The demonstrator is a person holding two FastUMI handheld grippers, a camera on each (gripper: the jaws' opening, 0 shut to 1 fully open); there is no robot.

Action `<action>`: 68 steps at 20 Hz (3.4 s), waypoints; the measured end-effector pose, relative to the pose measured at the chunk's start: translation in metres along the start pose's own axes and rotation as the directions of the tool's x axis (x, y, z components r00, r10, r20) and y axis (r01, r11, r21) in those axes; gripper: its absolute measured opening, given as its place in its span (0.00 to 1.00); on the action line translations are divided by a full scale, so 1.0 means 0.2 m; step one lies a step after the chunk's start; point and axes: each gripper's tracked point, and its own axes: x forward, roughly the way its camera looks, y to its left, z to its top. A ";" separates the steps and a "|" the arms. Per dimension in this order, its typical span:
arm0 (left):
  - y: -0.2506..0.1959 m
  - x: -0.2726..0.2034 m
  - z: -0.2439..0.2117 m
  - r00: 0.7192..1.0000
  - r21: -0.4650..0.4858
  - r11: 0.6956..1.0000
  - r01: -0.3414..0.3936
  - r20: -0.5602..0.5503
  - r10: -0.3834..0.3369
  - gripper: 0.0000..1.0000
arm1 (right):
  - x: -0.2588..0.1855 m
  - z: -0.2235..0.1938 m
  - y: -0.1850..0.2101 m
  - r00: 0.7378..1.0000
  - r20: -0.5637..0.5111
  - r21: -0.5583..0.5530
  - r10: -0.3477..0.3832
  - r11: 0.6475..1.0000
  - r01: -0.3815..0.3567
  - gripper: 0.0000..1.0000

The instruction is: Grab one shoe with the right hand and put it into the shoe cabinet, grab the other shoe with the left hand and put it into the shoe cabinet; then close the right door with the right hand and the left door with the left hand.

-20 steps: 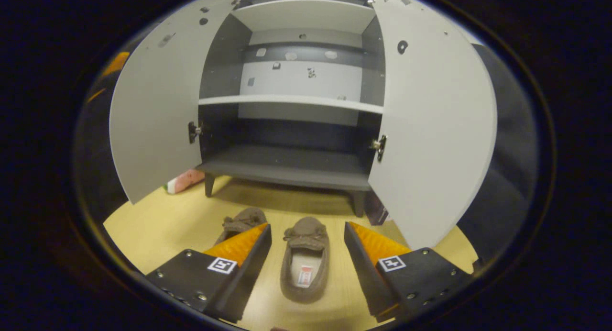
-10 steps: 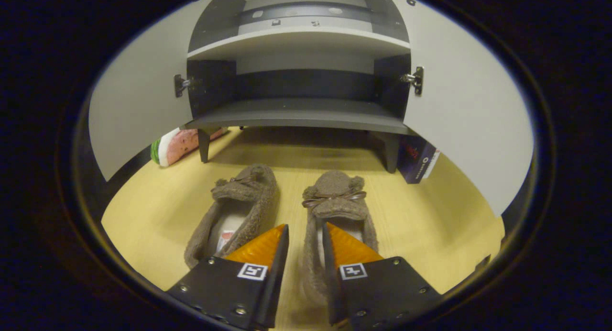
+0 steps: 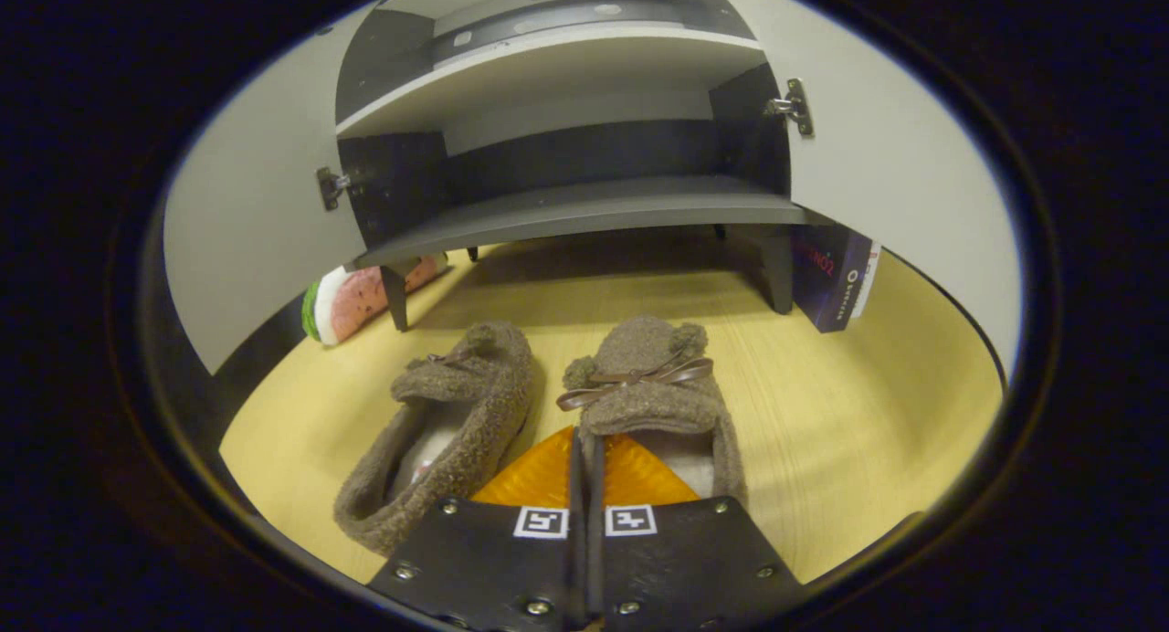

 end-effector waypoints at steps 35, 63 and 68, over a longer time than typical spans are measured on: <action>-0.03 -0.16 -0.40 0.999 0.002 1.000 0.027 -0.048 -0.027 0.95 | 0.04 2.21 0.31 0.939 0.335 -0.349 -0.081 0.915 0.203 0.01; -0.13 -0.03 -0.56 0.982 -0.003 1.000 0.022 -0.185 -0.022 0.95 | -1.18 2.17 0.57 0.786 0.619 -0.405 0.003 0.858 0.316 0.99; -0.18 0.08 -0.69 0.969 -0.062 0.998 0.027 -0.243 -0.041 0.96 | -1.54 1.81 0.61 0.767 0.632 -0.388 0.111 0.902 0.189 0.98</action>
